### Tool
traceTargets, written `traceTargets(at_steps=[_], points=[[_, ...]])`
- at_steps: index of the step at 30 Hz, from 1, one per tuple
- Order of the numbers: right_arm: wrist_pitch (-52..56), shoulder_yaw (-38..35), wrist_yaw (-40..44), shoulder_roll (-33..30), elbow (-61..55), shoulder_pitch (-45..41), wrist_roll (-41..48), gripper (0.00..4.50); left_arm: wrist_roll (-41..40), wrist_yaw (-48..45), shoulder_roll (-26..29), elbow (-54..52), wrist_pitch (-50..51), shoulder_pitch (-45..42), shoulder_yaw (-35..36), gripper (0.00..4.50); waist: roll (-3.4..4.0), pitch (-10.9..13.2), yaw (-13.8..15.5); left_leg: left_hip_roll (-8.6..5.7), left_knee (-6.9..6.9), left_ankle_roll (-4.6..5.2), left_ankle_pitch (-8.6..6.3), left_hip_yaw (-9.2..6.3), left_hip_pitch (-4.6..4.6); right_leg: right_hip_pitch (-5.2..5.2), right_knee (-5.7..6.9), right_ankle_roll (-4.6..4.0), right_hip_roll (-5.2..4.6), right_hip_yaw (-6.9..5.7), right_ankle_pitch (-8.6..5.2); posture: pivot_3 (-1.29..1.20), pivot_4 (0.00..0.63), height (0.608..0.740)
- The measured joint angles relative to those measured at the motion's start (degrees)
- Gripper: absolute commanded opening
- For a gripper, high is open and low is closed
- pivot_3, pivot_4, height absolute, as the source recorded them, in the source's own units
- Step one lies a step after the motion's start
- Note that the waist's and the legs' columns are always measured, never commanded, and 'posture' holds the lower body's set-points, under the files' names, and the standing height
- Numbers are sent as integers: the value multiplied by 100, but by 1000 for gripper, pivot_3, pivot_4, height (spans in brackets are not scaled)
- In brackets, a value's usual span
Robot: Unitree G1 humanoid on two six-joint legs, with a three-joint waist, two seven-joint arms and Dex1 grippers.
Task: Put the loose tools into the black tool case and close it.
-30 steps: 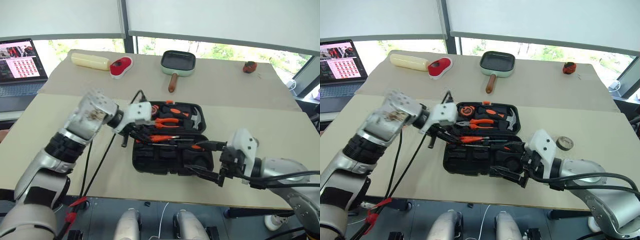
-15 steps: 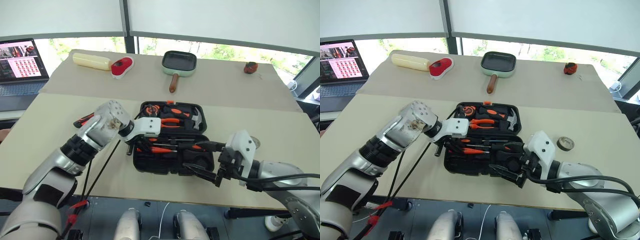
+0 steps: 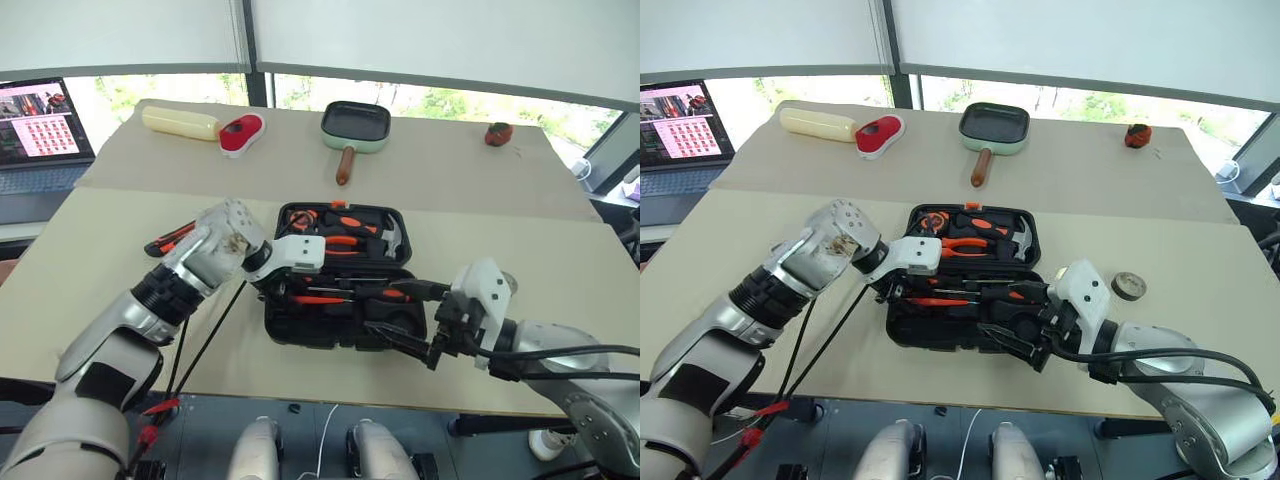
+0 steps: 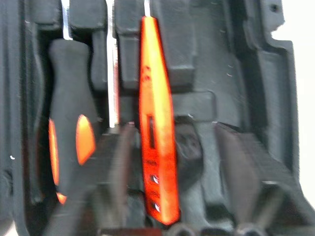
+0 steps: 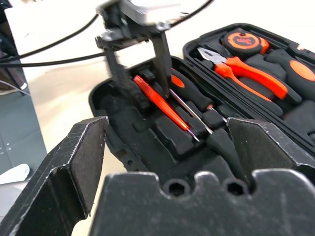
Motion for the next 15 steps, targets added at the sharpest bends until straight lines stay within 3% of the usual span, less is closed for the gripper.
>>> traceTargets(at_steps=[6, 7, 9, 15], points=[[-71, -1, 57, -3, 149, 1, -111, 4500, -442, 80, 215, -56, 151, 22, 804, 3857, 0, 0, 16, -1, 5, 0, 0, -1, -3, 2, 0, 1, -4, -3, 0, 0, 150, 740], [-73, -1, 77, -4, 164, 1, -114, 4500, -551, 152, 172, -58, 224, 39, 985, 3327, 0, 0, 23, -2, 7, 1, 0, -1, -4, 3, -1, 2, -4, -4, 0, 0, 150, 740], [-73, -1, 133, -6, 195, -3, -115, 4500, -798, 421, -35, -24, 322, 127, 1412, 2807, 0, 0, 34, -2, 12, 2, -1, -2, -4, 4, -1, 5, -5, -5, 1, 0, 150, 740], [-73, -5, 215, -23, 303, -77, -122, 4500, -1343, 1132, -732, 346, 47, 992, 2162, 643, 1, -1, 12, 0, 14, 3, -2, -2, -5, 2, 3, 4, -3, -4, 2, 0, 150, 740]])
